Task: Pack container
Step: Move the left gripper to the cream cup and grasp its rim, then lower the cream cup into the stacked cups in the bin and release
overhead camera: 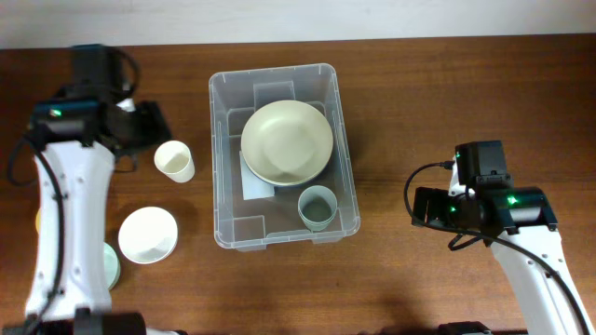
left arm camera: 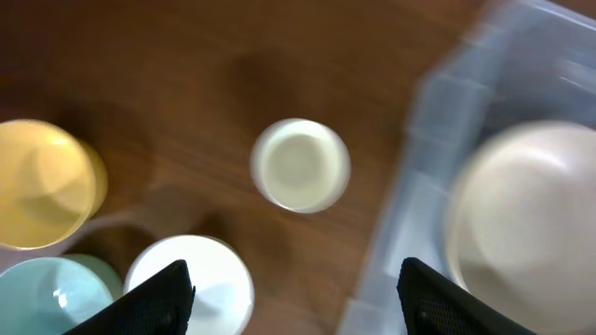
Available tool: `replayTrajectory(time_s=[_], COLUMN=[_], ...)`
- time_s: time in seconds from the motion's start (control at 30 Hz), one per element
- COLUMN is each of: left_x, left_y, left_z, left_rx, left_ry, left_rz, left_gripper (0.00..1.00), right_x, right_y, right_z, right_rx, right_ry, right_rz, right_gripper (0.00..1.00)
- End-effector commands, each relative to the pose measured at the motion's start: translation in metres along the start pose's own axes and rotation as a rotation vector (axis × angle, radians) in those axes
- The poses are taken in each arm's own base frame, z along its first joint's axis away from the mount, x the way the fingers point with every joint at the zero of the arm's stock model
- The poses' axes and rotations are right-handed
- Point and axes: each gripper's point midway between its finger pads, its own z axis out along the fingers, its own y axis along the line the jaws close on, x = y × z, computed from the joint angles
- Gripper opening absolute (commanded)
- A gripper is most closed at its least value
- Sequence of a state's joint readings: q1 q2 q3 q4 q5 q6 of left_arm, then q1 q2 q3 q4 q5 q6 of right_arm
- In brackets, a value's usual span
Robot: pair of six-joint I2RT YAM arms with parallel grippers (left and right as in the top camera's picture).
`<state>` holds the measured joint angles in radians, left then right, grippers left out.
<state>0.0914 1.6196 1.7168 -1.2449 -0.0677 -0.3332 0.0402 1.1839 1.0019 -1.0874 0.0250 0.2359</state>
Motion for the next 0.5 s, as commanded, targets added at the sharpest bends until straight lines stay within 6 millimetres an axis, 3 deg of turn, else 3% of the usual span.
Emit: replayTrajectory(time_s=[0.0, 0.07, 0.17, 0.27, 0.37, 0.43, 0.47], left_x=[0.006, 0.013, 0.031, 0.042, 0.049, 0.054, 0.055], left_y=[0.028, 0.030, 0.030, 0.023, 0.024, 0.025, 0.025], left_z=[0.057, 0.083, 0.138, 0.168, 0.186, 0.194, 0.196], left_rx=[-0.062, -0.058, -0.072, -0.034, -0.041, -0.046, -0.048], left_ry=[0.148, 0.224, 0.361, 0.429, 0.462, 0.483, 0.490], left_rz=[-0.028, -0.034, -0.031, -0.020, -0.021, -0.021, -0.021], left_gripper=[0.72, 0.72, 0.72, 0.72, 0.72, 0.58, 0.38], right_x=[0.000, 0.000, 0.000, 0.000, 0.000, 0.000, 0.000], right_y=[0.000, 0.000, 0.000, 0.000, 0.000, 0.000, 0.000], right_z=[0.001, 0.001, 0.001, 0.001, 0.001, 0.001, 0.001], right_rx=[0.003, 0.003, 0.003, 0.003, 0.003, 0.003, 0.003], right_ry=[-0.002, -0.002, -0.002, -0.002, -0.002, -0.002, -0.002], right_rz=[0.003, 0.003, 0.003, 0.003, 0.003, 0.003, 0.003], right_gripper=[0.99, 0.99, 0.99, 0.99, 0.99, 0.99, 0.99])
